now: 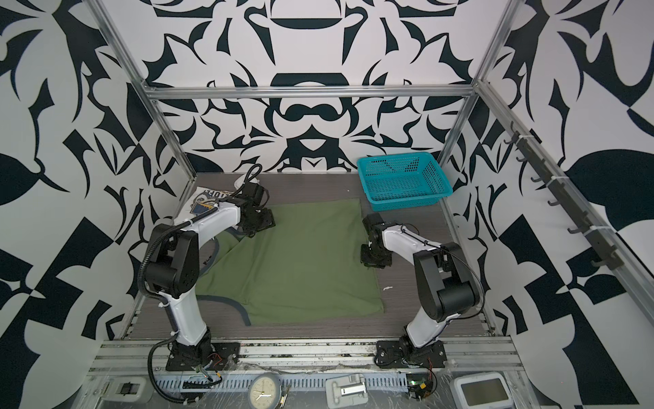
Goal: Fold and stack the tank tops
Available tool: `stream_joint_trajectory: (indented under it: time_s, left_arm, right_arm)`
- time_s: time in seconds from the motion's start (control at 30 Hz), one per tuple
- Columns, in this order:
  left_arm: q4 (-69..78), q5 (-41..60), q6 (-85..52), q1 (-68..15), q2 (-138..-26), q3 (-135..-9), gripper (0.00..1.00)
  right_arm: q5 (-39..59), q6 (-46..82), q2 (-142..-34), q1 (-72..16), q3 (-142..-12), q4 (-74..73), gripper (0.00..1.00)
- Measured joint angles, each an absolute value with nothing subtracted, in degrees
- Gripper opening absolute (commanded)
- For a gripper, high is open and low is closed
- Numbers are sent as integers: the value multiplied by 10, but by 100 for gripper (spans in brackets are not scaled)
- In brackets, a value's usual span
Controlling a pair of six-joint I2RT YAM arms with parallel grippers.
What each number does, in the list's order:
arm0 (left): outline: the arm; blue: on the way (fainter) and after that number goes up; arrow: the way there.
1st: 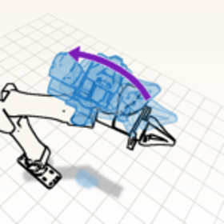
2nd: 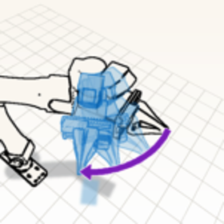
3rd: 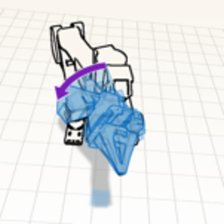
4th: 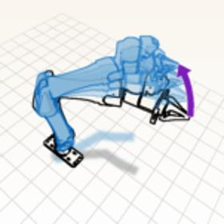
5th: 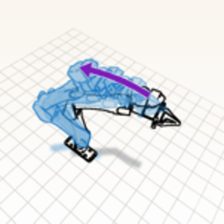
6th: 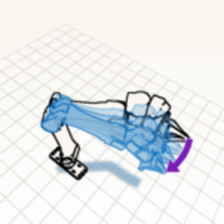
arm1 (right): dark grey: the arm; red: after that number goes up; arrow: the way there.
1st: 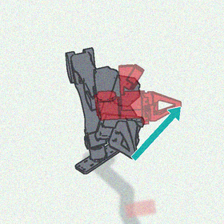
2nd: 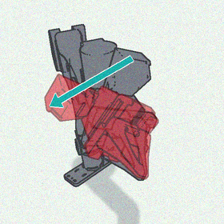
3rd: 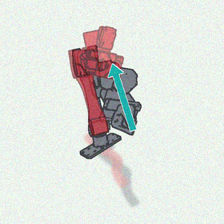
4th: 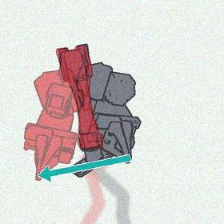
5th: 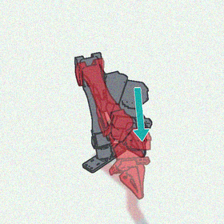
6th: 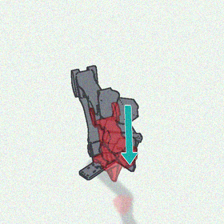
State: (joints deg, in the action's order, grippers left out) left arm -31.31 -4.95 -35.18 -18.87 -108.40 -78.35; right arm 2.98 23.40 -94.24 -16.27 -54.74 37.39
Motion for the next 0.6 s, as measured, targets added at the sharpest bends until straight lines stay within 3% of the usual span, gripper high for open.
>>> stream_joint_trajectory:
  time_s: [0.33,0.6]
  left_arm:
    - [-310,-50,-352,-189,-1084,-783,72]
    - [-310,-50,-352,-189,-1085,-783,72]
  right_arm:
    - [30,234,-952,-163,-547,372,23]
    - [31,232,-957,-166,-547,369,12]
